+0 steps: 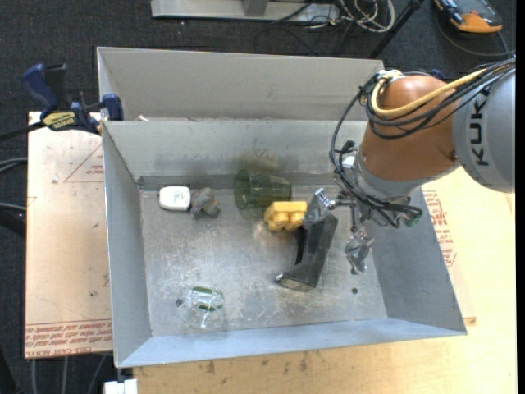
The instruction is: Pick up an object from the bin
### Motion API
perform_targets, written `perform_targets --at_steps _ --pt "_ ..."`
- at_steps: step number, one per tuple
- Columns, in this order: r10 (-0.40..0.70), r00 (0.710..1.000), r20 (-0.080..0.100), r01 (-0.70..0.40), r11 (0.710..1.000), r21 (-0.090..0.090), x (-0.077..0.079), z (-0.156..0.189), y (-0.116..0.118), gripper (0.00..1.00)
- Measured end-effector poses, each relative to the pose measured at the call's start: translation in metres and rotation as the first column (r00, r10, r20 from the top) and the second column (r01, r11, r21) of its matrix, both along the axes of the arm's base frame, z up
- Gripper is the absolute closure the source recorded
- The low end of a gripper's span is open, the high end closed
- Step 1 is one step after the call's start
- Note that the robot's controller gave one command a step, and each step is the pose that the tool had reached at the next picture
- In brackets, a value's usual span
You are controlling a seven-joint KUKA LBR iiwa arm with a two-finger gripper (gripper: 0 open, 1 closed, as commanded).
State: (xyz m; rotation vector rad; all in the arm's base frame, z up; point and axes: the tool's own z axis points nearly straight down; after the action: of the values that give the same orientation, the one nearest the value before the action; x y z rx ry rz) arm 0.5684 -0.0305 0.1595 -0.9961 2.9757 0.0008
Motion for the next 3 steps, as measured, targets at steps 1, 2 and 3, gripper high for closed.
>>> perform_targets --at_steps 1,2,3 --pt "0.368 0.93 0.013 -0.368 0.93 0.002 0.0176 -0.0704 -0.0085 0.0" --pt "0.373 0.928 -0.004 -0.373 0.928 0.002 0.0113 -0.0702 -0.0094 1.0" --pt "0.373 0.928 -0.004 -0.373 0.928 0.002 0.0113 -0.0702 -0.0094 1.0"
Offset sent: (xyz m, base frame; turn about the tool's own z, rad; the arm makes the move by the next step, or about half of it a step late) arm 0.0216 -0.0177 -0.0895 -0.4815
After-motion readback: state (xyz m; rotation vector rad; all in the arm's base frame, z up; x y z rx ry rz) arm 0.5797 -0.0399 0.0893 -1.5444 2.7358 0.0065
